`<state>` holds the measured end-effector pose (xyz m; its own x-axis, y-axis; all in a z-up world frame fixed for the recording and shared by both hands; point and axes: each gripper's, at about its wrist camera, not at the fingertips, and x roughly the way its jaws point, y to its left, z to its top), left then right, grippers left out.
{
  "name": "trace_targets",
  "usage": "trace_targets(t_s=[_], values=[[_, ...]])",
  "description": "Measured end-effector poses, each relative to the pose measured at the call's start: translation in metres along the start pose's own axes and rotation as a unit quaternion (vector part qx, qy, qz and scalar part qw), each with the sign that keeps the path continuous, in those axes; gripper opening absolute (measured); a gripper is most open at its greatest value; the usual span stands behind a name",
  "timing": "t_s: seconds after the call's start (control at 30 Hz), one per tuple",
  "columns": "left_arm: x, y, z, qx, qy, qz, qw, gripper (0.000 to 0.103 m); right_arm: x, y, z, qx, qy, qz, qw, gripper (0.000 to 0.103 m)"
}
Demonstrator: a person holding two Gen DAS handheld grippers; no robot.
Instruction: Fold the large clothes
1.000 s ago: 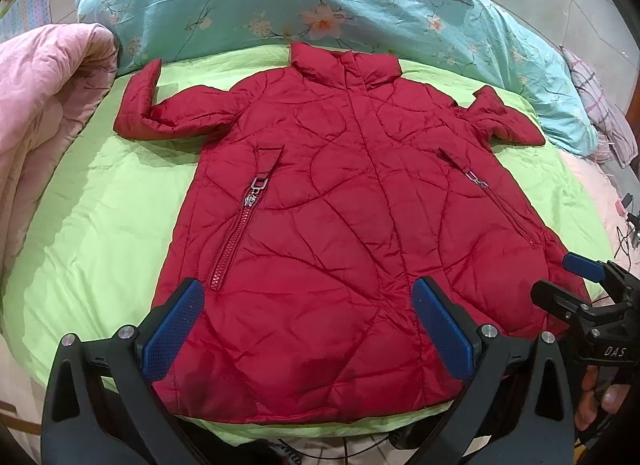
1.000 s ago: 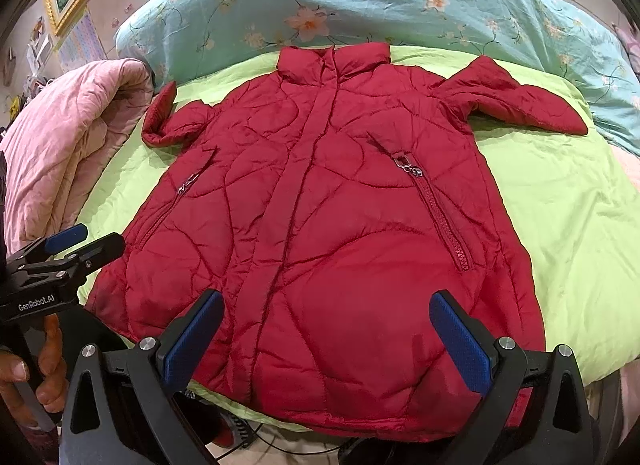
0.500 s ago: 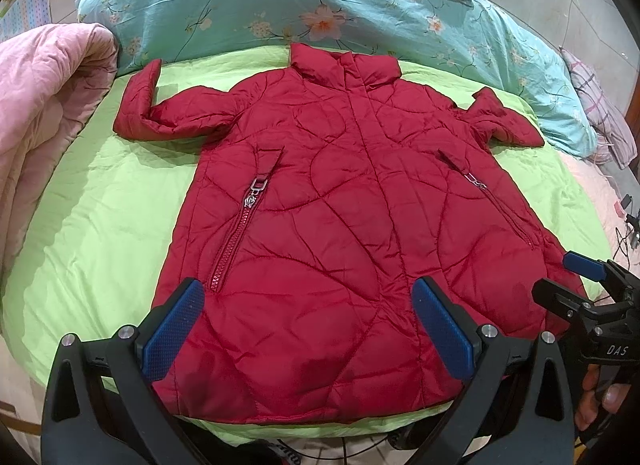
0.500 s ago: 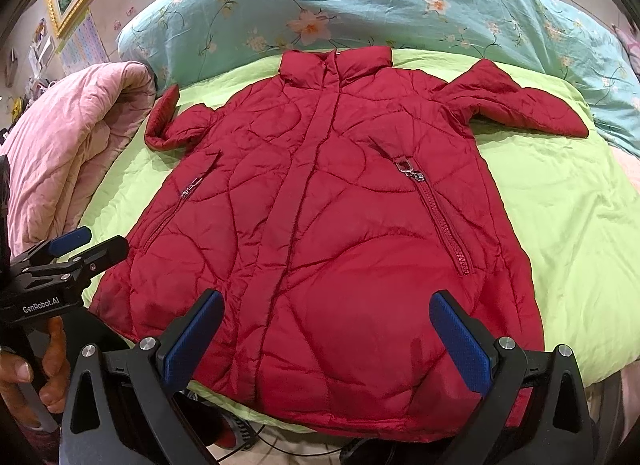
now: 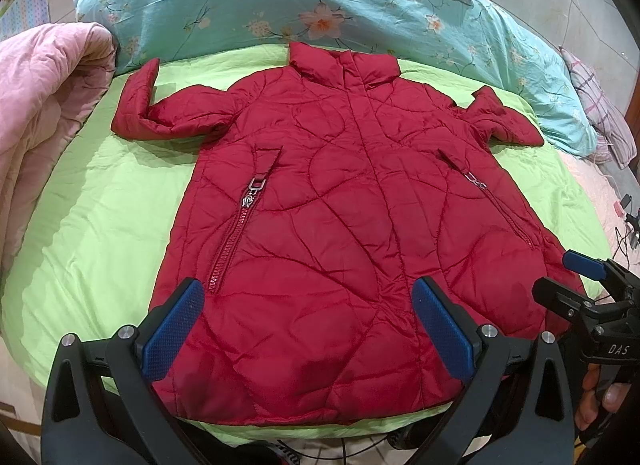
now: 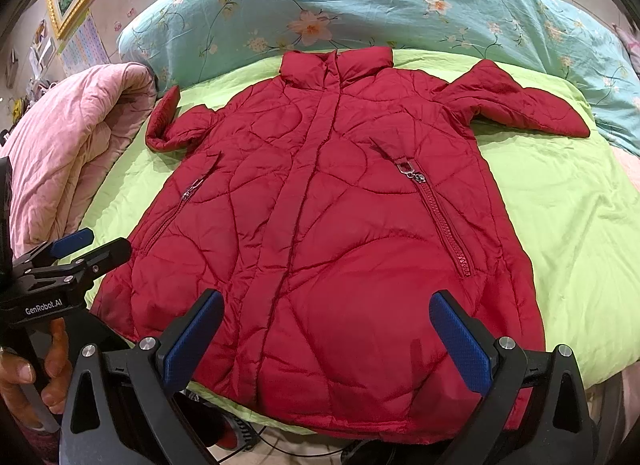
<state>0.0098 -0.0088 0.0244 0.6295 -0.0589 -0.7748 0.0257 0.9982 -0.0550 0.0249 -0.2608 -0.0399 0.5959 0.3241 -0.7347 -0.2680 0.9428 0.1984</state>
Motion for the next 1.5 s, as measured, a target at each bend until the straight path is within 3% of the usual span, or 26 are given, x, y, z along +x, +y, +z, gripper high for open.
trace_targets(t_s=[0.77,1.23,1.5], values=[[0.027,0.003,0.017,-0.015,0.016,-0.025,0.9995,0.103,0.013,-0.026,0.016,0.036,-0.003,0.016,0.999,0.103],[0.049,0.009,0.043,-0.032,0.023,-0.03,0.9988,0.103,0.019,-0.095,0.053,0.105,-0.029,0.025,0.994,0.103],[0.068,0.007,0.057,-0.041,0.033,-0.035,0.998,0.103,0.021,-0.155,0.073,0.154,-0.06,-0.005,0.986,0.103]])
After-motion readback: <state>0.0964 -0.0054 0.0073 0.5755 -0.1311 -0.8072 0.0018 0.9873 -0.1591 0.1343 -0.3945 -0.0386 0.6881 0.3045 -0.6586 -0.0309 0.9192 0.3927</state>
